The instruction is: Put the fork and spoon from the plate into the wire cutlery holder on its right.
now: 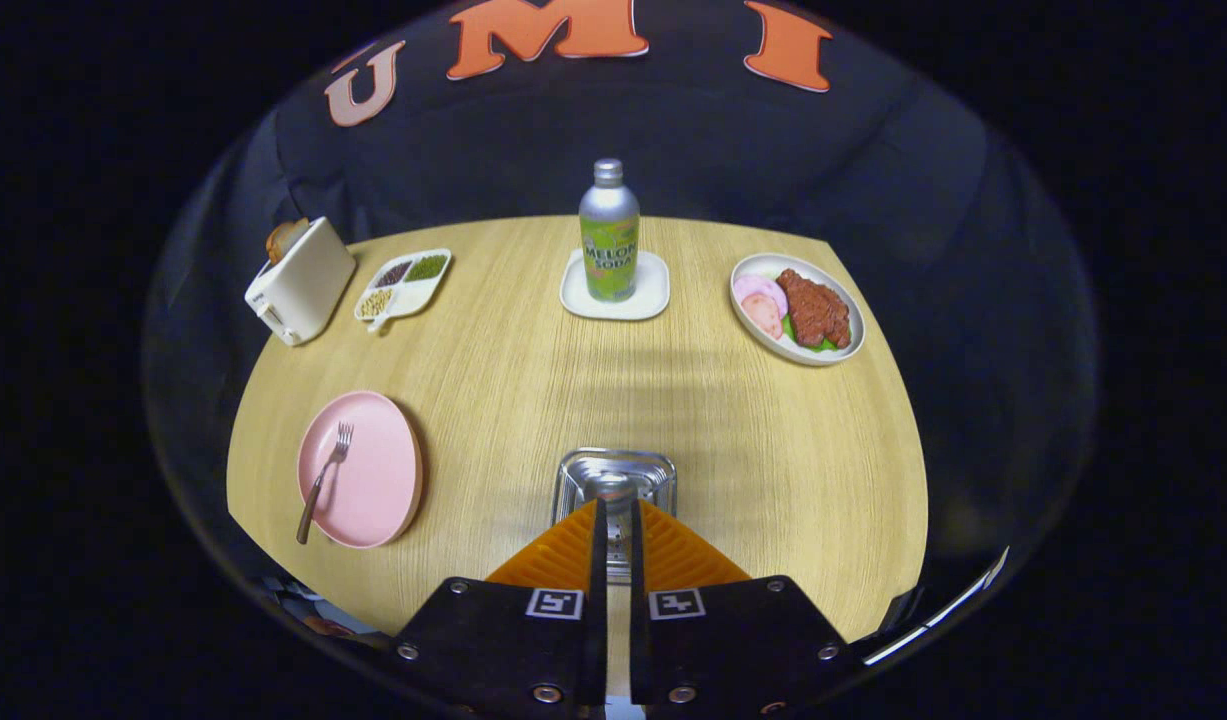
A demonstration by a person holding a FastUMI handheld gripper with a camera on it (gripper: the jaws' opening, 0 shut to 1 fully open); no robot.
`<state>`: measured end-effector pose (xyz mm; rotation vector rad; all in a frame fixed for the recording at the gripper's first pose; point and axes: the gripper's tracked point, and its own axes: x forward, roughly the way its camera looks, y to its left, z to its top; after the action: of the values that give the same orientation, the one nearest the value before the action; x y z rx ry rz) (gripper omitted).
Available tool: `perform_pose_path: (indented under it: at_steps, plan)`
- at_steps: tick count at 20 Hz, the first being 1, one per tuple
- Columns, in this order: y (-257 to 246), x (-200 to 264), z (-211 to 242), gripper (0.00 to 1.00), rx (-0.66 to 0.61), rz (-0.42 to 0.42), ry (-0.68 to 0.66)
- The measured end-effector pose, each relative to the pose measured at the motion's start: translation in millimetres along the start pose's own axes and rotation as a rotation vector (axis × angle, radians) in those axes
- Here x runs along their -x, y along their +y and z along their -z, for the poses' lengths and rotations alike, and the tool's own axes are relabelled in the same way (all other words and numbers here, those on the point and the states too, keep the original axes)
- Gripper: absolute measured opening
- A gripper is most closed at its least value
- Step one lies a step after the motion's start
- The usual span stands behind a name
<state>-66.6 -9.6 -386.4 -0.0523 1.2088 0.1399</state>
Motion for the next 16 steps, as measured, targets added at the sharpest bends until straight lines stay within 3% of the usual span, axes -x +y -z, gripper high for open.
perform_pose_path:
  at_steps: [5,8,11,13,16]
  plan:
    - [7,41,-54,0.15,-0.023,0.019,-0.326]
    - [14,67,-78,0.26,-0.016,0.054,-0.479]
    - [24,96,-100,0.26,-0.003,0.097,-0.621]
    - [32,112,-111,0.33,-0.002,0.133,-0.699]
    - [51,132,-125,0.58,-0.005,0.156,-0.788]
